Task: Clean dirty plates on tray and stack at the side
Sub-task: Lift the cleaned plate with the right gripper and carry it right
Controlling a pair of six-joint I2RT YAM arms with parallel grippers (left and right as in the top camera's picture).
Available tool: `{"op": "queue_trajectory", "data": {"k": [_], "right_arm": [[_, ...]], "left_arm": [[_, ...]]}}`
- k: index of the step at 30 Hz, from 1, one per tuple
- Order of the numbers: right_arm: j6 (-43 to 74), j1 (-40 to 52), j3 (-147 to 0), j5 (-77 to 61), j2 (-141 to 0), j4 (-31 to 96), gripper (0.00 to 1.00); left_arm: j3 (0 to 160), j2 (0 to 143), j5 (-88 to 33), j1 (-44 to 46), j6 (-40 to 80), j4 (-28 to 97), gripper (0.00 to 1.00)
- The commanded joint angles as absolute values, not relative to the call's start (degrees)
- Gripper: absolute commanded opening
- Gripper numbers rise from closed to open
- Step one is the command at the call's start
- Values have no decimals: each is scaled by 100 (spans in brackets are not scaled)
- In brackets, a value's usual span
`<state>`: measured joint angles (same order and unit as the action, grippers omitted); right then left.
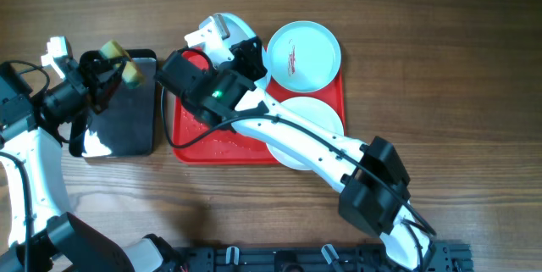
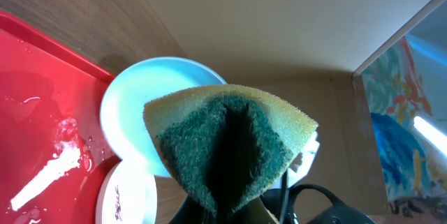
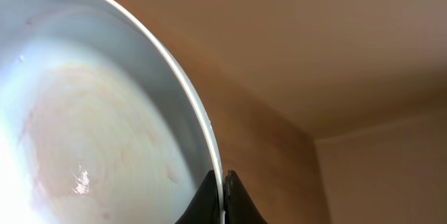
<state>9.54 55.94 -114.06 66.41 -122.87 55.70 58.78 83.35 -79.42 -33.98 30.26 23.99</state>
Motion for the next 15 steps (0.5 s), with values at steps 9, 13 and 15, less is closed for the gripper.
{"op": "queue_trajectory", "data": {"k": [9,13,15], "right_arm": [[1520,2067,-11555,67,-10669,6683,4],[1498,128,-11251,-930,-10628,7185,4],[1490,-696,-10822,-1177,-10630,7126,4]], "left_arm": [[5944,8246,-4984,-2357,2569,2851,4],[5944,8241,-4569,-1664,1973,2915,4],[5944,8202,-4287,-1391,1610,3118,4]]}}
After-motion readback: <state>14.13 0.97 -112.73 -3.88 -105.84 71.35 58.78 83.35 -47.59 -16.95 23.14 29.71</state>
